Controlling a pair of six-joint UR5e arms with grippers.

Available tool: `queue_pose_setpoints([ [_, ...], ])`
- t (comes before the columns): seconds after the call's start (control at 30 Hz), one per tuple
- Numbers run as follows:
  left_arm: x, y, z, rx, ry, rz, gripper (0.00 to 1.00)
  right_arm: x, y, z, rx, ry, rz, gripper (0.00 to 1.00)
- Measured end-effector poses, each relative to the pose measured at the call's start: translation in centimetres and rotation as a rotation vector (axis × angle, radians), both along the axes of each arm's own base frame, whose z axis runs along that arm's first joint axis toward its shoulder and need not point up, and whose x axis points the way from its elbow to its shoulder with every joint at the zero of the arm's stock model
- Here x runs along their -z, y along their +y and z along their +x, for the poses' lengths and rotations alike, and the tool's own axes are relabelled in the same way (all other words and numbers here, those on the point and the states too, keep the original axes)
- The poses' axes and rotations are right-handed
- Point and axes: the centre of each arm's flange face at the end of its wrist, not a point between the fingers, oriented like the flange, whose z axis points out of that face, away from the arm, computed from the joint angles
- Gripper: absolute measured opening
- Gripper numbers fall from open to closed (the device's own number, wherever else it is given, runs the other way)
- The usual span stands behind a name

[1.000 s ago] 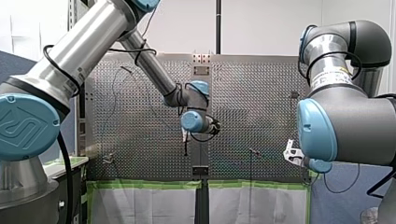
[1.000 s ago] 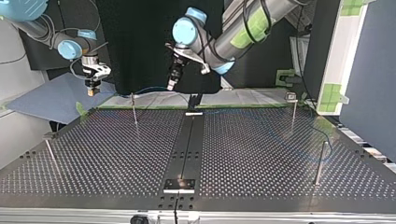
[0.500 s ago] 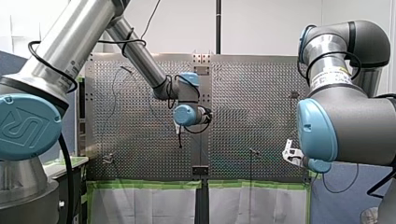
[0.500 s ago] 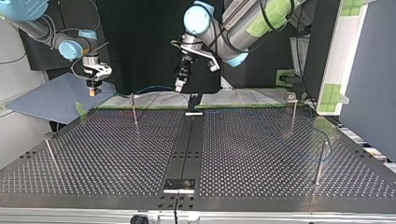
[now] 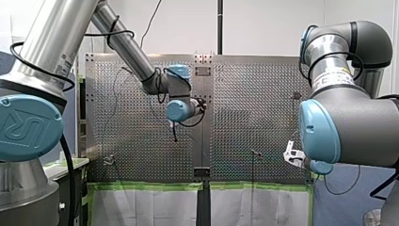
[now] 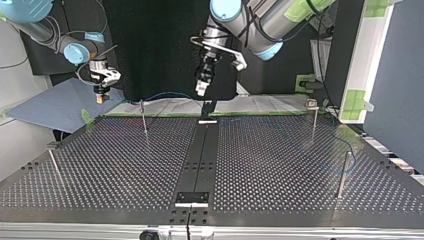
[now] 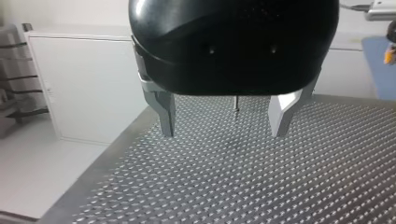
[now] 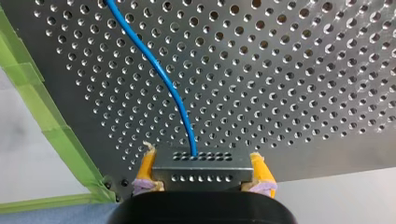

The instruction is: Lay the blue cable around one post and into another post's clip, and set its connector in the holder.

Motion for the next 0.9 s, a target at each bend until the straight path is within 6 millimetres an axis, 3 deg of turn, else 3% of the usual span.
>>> queue_pose_setpoints([
  [0.6,-1.9,4.8,-3.9,-0.09,-0.05,0.037,1.0,0.0,0.1,0.4,-0.008,0.0,0.001,0.05],
  [0.9,2.2,5.9,-5.4,-0.068,-0.026,0.102,1.0,0.0,0.1,0.5,-0.01,-0.001,0.001,0.05],
])
